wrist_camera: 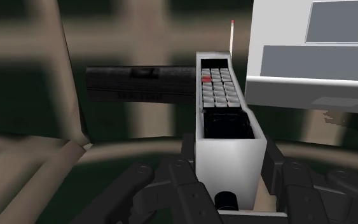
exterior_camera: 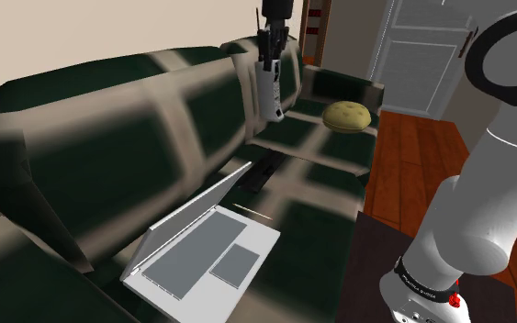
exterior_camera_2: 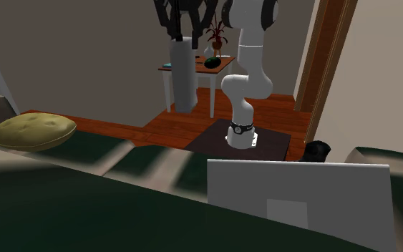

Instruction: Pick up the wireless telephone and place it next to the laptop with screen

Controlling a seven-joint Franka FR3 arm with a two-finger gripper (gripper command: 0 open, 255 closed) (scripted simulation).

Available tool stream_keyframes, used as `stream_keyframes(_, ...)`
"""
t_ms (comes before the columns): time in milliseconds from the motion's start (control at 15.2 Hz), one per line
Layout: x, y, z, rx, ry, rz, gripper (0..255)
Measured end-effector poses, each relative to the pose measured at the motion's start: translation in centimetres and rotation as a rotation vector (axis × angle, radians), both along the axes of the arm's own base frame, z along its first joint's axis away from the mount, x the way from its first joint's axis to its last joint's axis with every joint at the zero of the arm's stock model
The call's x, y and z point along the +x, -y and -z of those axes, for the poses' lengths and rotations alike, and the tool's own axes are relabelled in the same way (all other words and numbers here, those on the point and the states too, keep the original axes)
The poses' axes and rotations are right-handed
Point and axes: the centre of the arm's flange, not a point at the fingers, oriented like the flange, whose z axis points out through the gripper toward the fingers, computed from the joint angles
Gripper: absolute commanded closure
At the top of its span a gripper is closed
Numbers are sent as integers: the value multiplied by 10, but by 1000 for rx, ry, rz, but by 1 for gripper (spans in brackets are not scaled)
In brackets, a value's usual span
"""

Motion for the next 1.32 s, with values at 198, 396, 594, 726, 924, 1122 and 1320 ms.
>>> stream_keyframes(198, -1, -4, 14, 0, 0, 1, 255)
stream_keyframes(396, 0, -3, 28, 0, 0, 1, 255)
stream_keyframes(594, 1, -4, 45, 0, 0, 1, 255)
stream_keyframes(726, 1, -4, 57, 0, 0, 1, 255)
stream_keyframes(924, 0, -4, 72, 0, 0, 1, 255)
stream_keyframes(1122, 1, -3, 87, 0, 0, 1, 255)
stream_keyframes(1320, 0, -3, 103, 0, 0, 1, 255)
